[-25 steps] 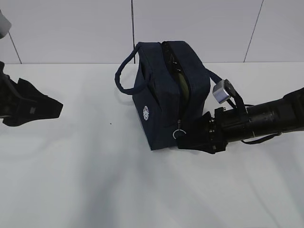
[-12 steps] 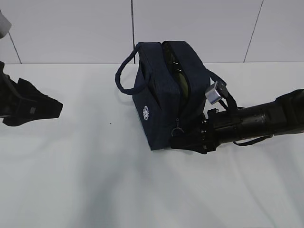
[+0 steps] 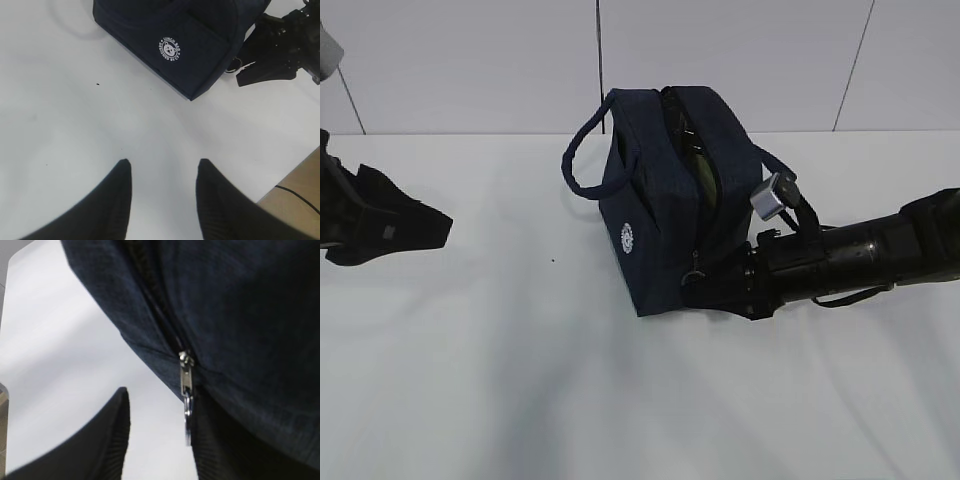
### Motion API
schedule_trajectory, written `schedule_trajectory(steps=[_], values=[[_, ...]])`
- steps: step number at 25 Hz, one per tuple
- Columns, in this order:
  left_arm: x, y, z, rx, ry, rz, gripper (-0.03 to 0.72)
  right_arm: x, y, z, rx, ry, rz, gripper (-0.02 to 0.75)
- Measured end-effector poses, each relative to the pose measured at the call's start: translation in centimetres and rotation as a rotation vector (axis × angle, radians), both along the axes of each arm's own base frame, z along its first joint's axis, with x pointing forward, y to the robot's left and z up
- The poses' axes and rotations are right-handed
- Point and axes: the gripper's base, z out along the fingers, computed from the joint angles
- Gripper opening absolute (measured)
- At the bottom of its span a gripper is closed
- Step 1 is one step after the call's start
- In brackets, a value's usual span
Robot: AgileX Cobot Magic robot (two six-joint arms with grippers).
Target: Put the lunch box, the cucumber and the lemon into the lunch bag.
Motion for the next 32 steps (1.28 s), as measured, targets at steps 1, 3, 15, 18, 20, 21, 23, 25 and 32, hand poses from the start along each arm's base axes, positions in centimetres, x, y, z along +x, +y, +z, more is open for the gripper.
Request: schedule_trajectory(steps=[1,3,15,18,20,21,23,25,32], values=[[0.0,0.0,0.0,0.0,0.0,0.0,0.308,0.01,-0.01,-0.02,-0.002,0.0,-0.001,0.287],[0.0,0.0,0.0,0.0,0.0,0.0,0.308,0.03,-0.02,-0.03,-0.003,0.0,-0.004,0.254],[0.0,0.0,0.0,0.0,0.0,0.0,0.308,0.2,-0.17,-0.25,-0.032,-0.001,-0.025,0.225],[0.0,0.0,0.0,0.0,0.0,0.0,0.308,0.23,-0.2,-0.28,-0.035,-0.001,-0.029,0.222],[0.0,0.0,0.0,-0.001,0.0,0.0,0.308,0.24,-0.21,-0.29,-0.037,-0.001,-0.03,0.199],[0.0,0.0,0.0,-0.001,0.0,0.0,0.308,0.25,-0.21,-0.28,-0.036,-0.001,-0.032,0.177],[0.0,0.0,0.0,-0.001,0.0,0.0,0.308,0.28,-0.2,-0.26,-0.033,-0.001,-0.035,0.133],[0.0,0.0,0.0,-0.001,0.0,0.0,0.308,0.3,-0.2,-0.25,-0.032,0.0,-0.037,0.107],[0.0,0.0,0.0,-0.001,0.0,0.0,0.308,0.31,-0.2,-0.25,-0.031,0.0,-0.038,0.086]])
